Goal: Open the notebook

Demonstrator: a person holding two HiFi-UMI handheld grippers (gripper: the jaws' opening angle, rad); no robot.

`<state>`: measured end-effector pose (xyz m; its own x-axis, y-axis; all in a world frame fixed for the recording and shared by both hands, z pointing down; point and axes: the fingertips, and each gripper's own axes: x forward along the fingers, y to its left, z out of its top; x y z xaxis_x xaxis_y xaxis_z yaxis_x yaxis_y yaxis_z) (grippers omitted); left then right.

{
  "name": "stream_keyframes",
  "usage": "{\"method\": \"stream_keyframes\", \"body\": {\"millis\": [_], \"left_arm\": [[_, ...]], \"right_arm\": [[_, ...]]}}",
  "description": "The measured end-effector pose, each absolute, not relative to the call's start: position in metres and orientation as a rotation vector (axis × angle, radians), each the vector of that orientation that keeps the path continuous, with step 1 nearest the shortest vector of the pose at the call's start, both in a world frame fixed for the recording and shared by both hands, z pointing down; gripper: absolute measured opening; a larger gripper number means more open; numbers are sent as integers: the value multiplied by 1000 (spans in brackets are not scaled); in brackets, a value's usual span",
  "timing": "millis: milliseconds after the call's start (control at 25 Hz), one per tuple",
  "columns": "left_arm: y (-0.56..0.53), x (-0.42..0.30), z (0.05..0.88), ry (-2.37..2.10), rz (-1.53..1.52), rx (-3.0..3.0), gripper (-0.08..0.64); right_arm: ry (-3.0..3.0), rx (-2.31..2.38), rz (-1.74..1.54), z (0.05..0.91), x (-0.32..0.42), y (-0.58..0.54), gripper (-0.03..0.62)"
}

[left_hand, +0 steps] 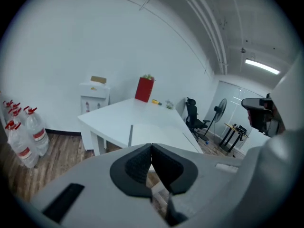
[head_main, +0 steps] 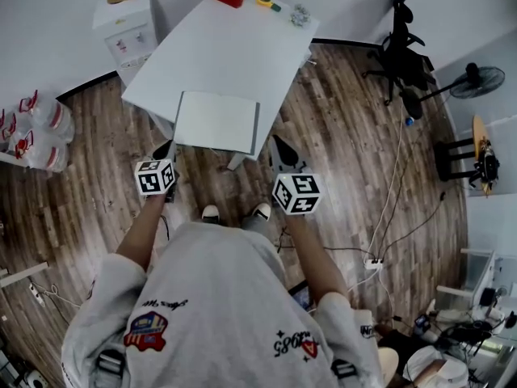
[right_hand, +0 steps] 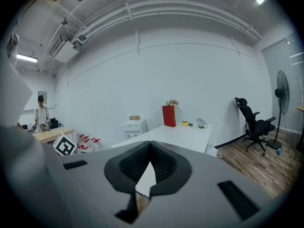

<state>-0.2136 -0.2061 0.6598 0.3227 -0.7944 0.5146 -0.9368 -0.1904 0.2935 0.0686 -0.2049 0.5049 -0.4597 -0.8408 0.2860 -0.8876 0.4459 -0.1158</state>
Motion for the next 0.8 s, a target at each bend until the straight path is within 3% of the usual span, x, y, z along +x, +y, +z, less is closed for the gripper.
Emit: {"method": "stream_keyframes", "body": {"millis": [800], "left_arm": [[-221,-145,451,-1498,167,2665,5]], "right_arm": [[-2547,1530,199,480,46,-206,2]]}}
